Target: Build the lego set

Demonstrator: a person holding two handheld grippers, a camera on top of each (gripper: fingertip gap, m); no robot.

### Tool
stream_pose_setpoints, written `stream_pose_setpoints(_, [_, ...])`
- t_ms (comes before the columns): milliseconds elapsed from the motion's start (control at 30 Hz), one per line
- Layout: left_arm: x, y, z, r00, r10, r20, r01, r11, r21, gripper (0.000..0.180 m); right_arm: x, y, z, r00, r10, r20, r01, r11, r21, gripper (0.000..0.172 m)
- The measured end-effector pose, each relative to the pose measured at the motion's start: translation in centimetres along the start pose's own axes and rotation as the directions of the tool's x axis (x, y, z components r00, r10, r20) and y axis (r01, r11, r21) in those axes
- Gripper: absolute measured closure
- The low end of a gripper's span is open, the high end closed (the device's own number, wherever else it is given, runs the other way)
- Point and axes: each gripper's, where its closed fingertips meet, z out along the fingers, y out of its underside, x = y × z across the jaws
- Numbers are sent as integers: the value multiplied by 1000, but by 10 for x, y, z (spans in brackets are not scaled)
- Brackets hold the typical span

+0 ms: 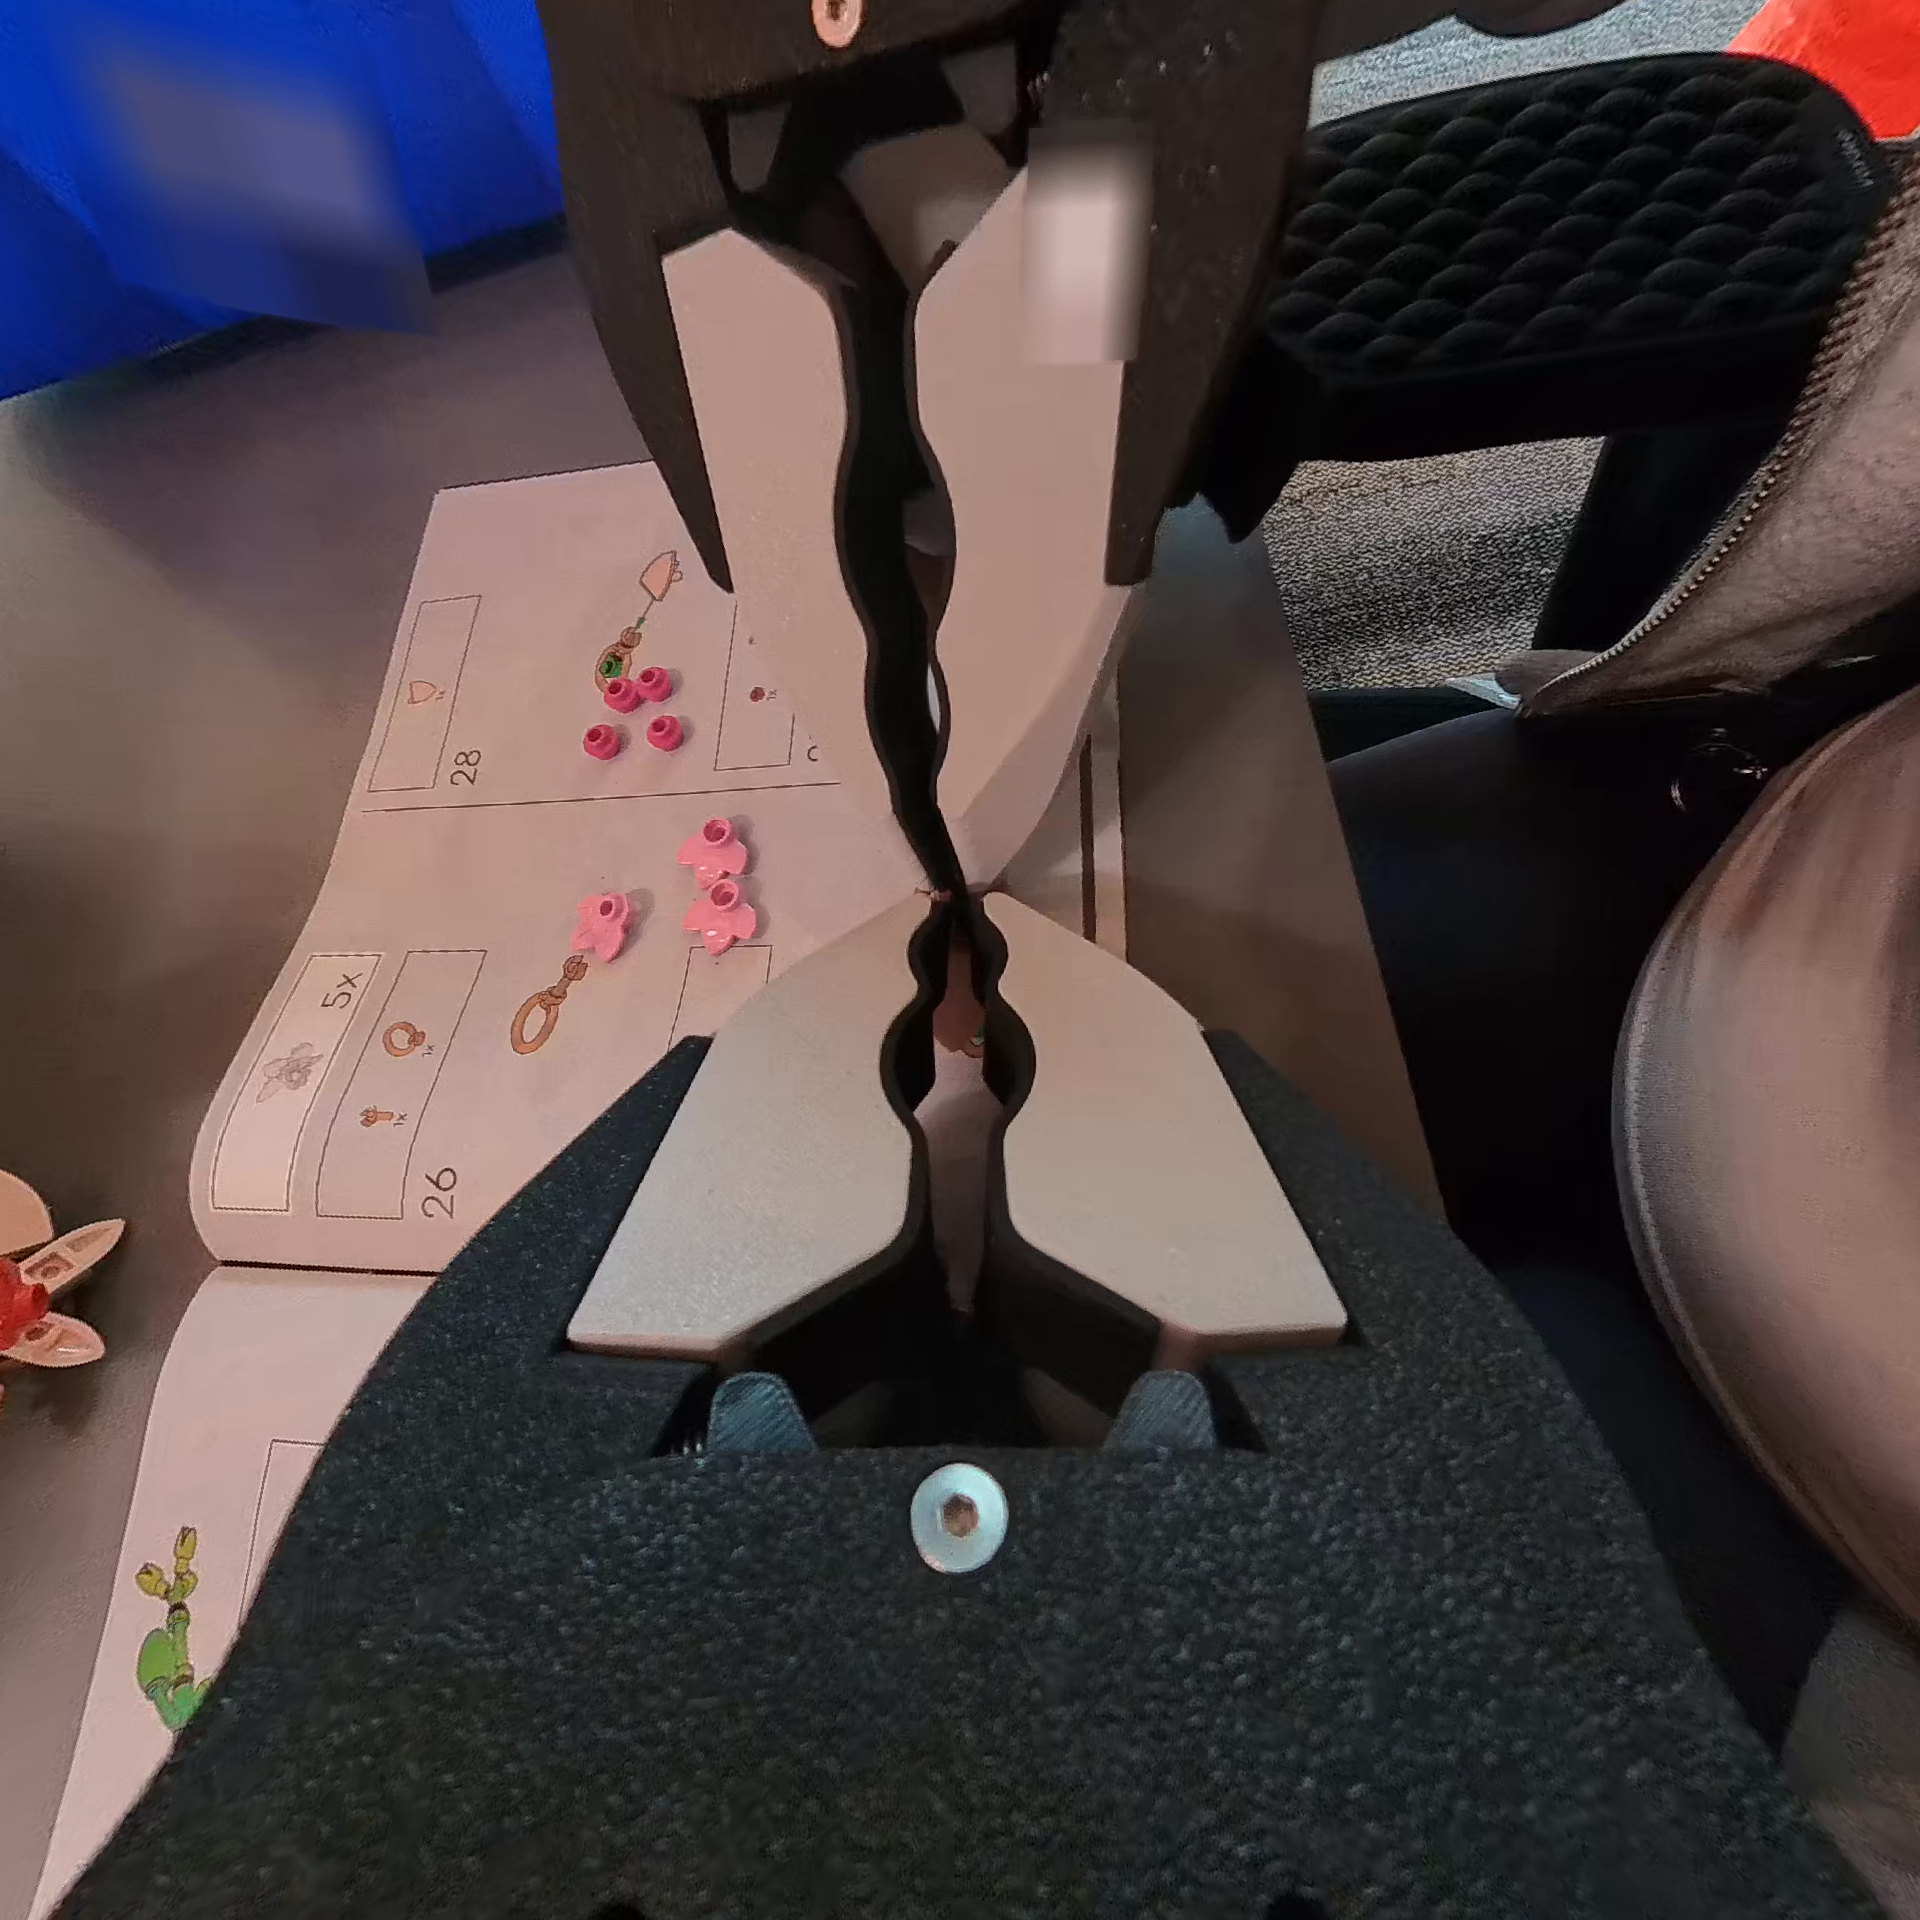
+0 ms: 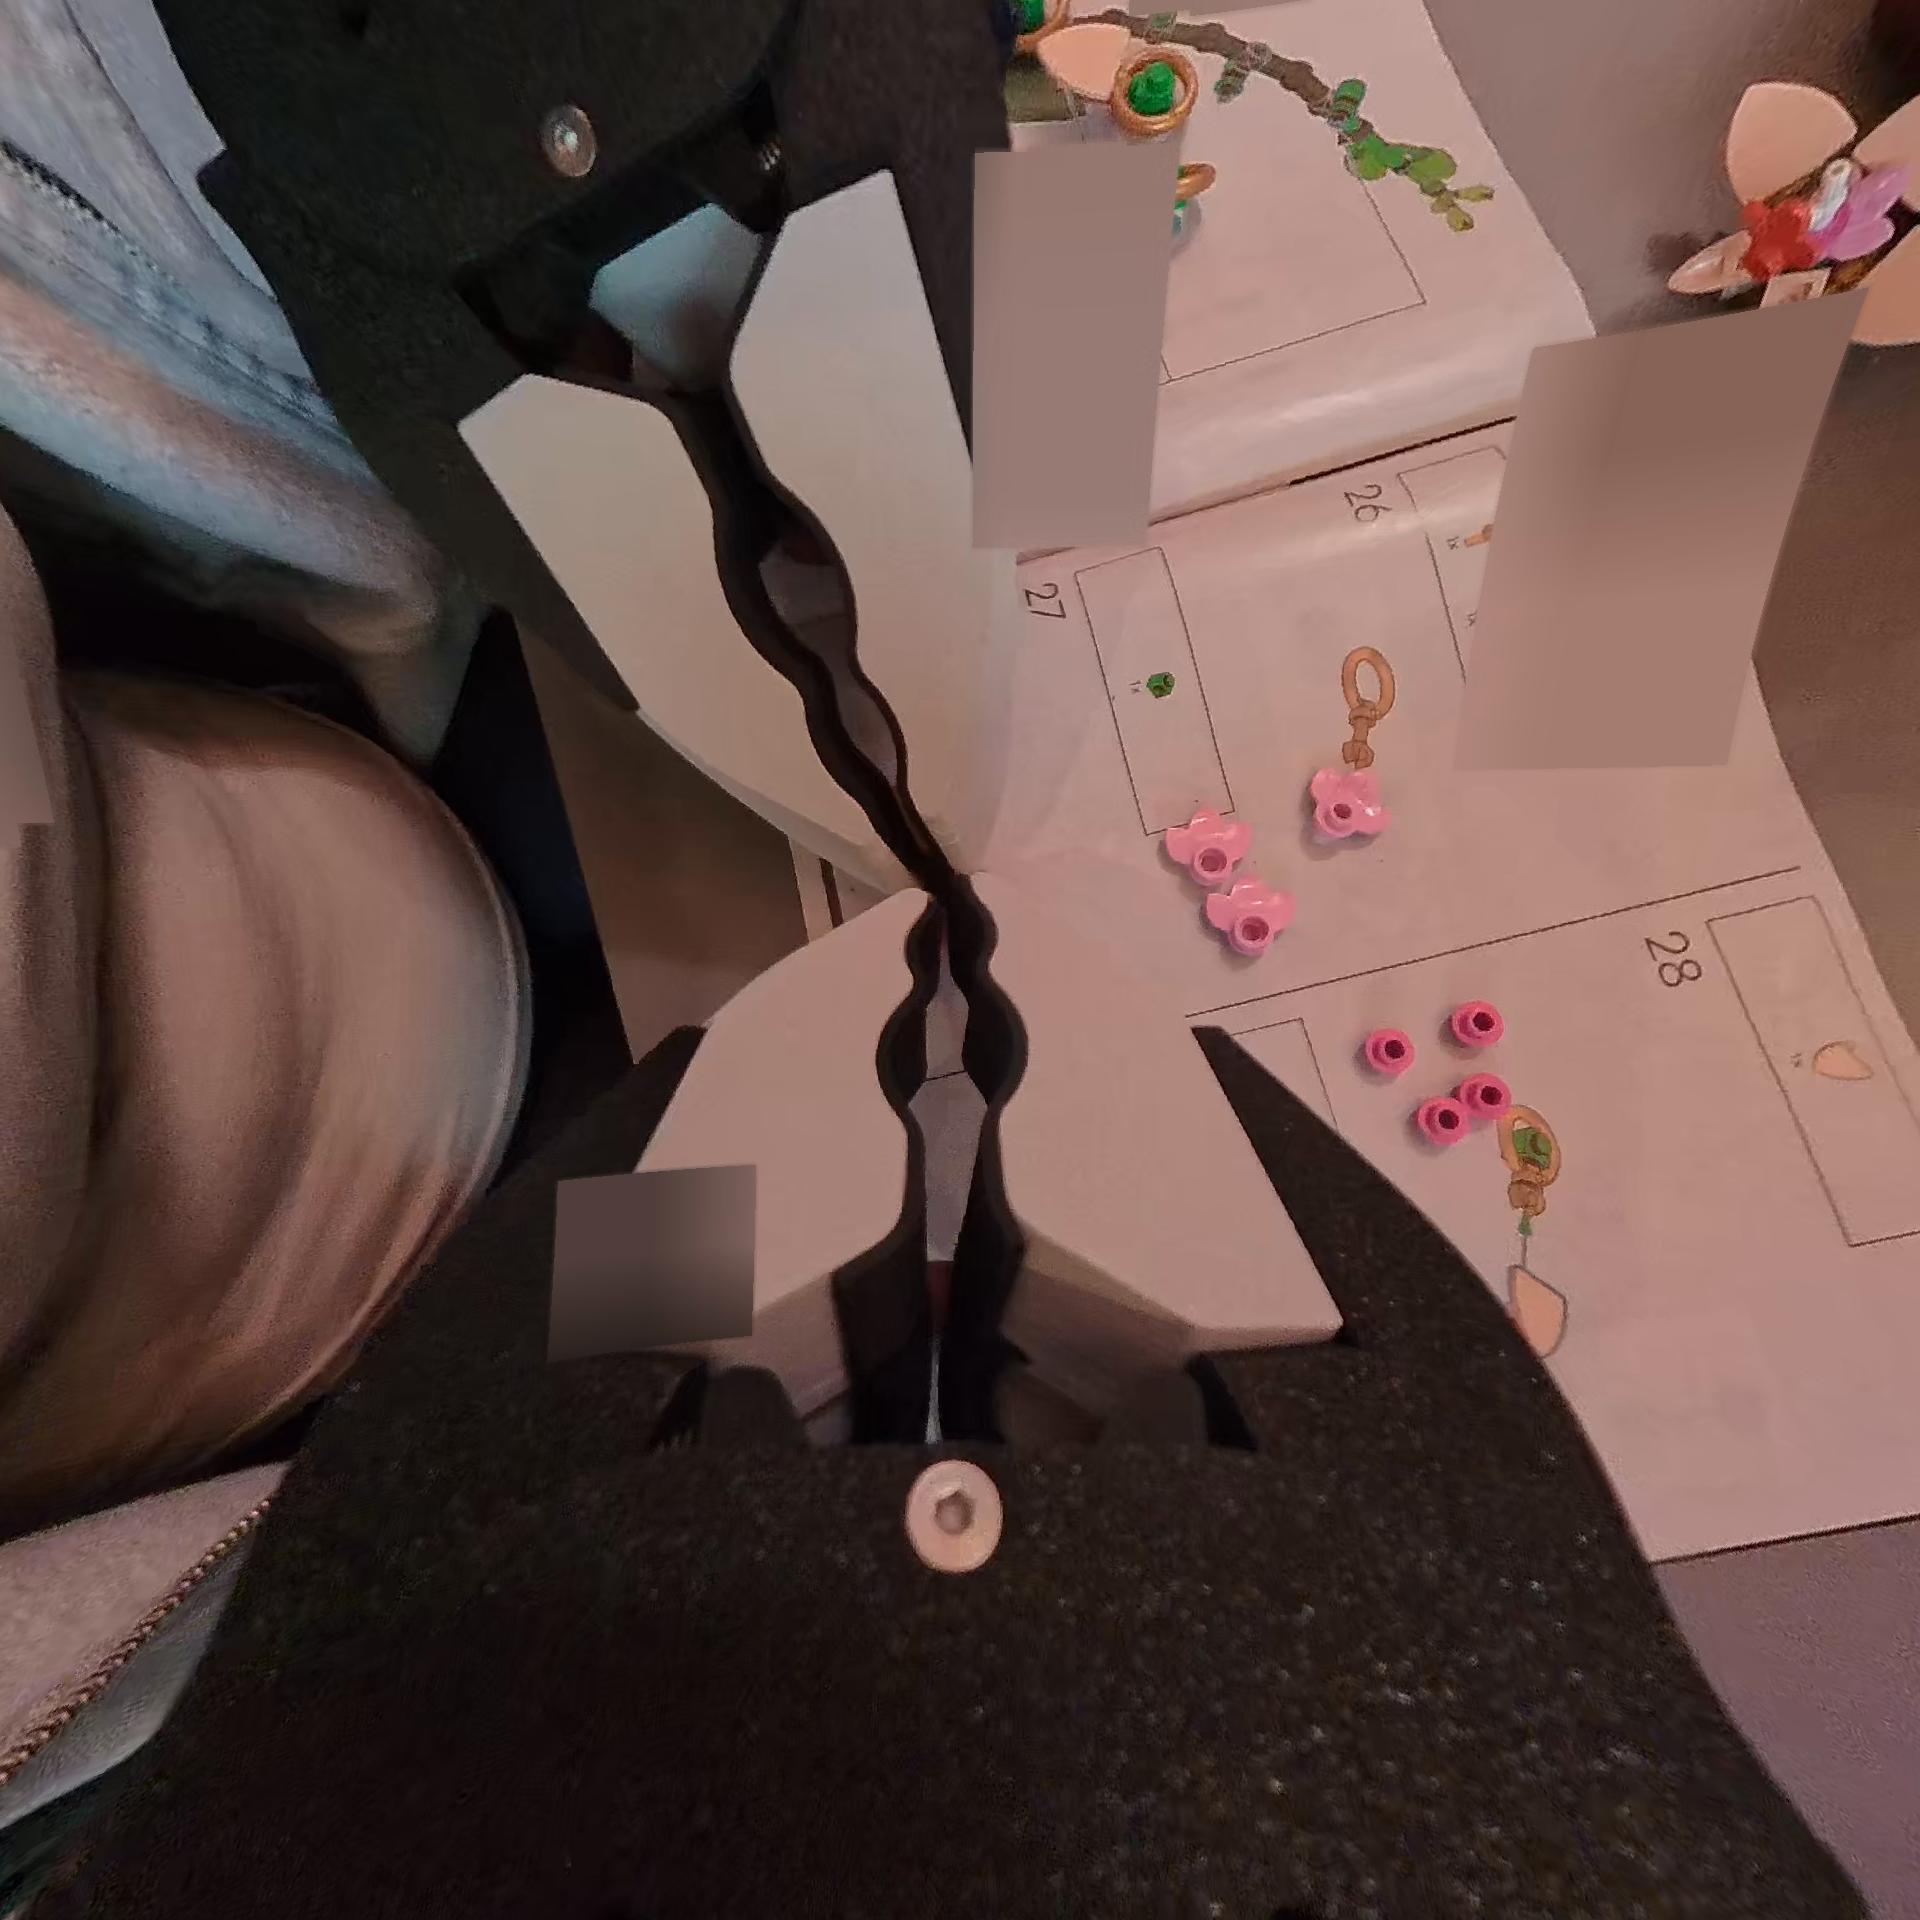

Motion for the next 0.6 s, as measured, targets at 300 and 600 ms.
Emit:
stream_pose_setpoints(300, [1, 1, 0, 1000, -6, -12, 6, 1000, -3, 177, 0, 2, 1, 998, 56, 35, -55, 998, -21, 171])
stream_pose_setpoints(600, [1, 1, 0, 1000, -18, -20, 18, 1000, -4, 177, 0, 2, 1, 998, 66, -9, -66, 992, -112, 171])
